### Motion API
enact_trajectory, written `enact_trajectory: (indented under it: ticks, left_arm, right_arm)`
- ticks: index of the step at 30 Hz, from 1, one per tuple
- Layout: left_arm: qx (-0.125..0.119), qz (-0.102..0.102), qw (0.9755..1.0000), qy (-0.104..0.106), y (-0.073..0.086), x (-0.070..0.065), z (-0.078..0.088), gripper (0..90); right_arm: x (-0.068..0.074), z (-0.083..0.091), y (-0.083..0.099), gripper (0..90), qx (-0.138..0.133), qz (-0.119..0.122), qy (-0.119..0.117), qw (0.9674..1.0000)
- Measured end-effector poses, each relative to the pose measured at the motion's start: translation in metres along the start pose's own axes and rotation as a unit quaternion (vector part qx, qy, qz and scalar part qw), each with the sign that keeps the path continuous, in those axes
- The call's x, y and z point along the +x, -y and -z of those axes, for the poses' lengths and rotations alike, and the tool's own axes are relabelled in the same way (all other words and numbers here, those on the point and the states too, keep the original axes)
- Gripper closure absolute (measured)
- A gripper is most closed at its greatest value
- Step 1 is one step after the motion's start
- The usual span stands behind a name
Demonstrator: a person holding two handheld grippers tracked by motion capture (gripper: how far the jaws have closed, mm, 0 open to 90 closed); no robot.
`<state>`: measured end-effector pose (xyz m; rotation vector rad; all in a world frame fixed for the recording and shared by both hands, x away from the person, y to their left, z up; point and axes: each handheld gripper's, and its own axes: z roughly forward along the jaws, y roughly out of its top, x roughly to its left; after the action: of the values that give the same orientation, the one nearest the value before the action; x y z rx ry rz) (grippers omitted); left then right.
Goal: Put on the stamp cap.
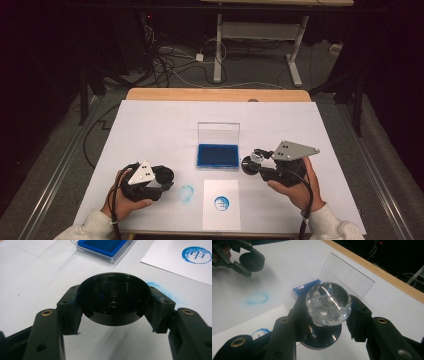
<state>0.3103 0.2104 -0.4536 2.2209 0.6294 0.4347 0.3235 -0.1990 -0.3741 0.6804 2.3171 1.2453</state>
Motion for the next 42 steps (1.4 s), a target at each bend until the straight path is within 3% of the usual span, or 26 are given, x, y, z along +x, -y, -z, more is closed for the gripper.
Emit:
enact_trajectory:
  ticks: [2, 3, 7, 14, 20, 28, 35, 39, 42]
  left_arm:
    - [-0.018, 0.024, 0.9995, 0.007, -0.002, 0.001, 0.0, 36.7]
    - [-0.013, 0.009, 0.9999, 0.004, -0.004, 0.005, 0.002, 36.7]
    - [-0.011, -0.001, 0.9999, 0.009, -0.012, 0.007, -0.001, 36.7]
    - [-0.024, 0.001, 0.9996, 0.016, -0.026, 0.004, -0.008, 36.8]
    - [-0.033, -0.009, 0.9992, 0.021, -0.042, 0.005, -0.02, 36.7]
    - [-0.04, -0.033, 0.9982, 0.028, -0.062, -0.001, -0.036, 36.7]
    - [-0.05, -0.041, 0.9969, 0.045, -0.078, -0.013, -0.051, 36.7]
    - [-0.064, -0.028, 0.9962, 0.052, -0.085, -0.02, -0.059, 36.7]
    - [-0.069, -0.029, 0.9956, 0.056, -0.089, -0.023, -0.062, 36.7]
  right_arm:
    - [-0.001, 0.001, 0.0, 56.9, 0.0, 0.001, 0.002, 1.0]
    - [-0.003, 0.0, 0.0, 56.9, -0.002, 0.0, 0.002, 1.0]
    - [-0.008, 0.001, -0.003, 56.9, -0.01, -0.009, 0.004, 0.9999]
    - [-0.015, 0.003, -0.014, 56.9, -0.032, -0.015, 0.006, 0.9994]
    - [-0.019, -0.001, -0.028, 56.9, -0.048, -0.013, 0.005, 0.9987]
    - [-0.013, -0.012, -0.044, 56.9, -0.06, -0.006, -0.005, 0.9982]
    - [-0.005, -0.019, -0.053, 56.9, -0.069, -0.003, -0.02, 0.9974]
    - [0.0, -0.022, -0.057, 56.9, -0.073, 0.0, -0.029, 0.9969]
    - [0.004, -0.025, -0.059, 56.9, -0.076, 0.001, -0.039, 0.9963]
